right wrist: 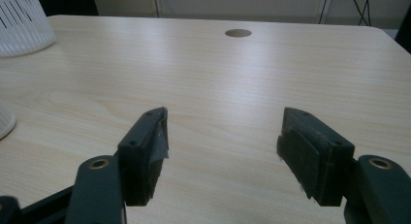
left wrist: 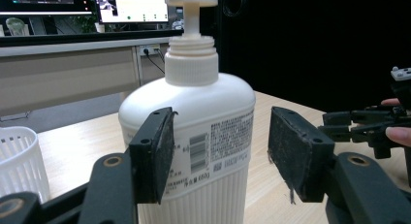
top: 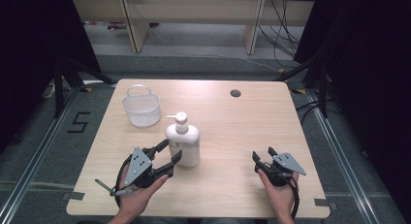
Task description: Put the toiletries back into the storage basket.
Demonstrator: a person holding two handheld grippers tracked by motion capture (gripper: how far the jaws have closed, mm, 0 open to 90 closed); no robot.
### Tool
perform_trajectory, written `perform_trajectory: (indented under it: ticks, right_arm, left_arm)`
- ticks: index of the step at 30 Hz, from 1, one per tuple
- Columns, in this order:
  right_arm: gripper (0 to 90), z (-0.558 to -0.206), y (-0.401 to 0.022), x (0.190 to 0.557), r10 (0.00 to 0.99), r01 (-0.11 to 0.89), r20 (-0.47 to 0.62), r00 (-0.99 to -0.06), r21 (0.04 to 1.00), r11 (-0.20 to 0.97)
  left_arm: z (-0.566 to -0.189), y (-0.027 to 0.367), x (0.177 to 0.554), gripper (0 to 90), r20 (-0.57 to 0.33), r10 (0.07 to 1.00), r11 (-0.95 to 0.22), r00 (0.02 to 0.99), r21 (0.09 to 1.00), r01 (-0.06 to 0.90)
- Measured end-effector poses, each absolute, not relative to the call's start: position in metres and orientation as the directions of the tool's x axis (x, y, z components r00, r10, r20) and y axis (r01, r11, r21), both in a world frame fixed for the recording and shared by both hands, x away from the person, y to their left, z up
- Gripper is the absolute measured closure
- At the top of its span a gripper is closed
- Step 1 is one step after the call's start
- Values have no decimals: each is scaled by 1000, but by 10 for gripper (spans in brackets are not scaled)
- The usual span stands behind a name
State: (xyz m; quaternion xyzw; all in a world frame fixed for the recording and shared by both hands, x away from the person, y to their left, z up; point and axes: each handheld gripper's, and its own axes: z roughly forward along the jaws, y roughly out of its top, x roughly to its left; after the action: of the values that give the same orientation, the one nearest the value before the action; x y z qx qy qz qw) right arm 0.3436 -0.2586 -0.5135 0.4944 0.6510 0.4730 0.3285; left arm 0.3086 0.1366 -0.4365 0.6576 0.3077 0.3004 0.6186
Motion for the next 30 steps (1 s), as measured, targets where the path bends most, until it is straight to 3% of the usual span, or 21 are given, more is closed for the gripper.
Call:
perform_trajectory:
  ticks: [30]
  right_arm:
    - [352,-514,-256,344,947,351,76,-313,935,41]
  left_arm:
    - [-398,116,339,406,24,819,-70,574,996,59]
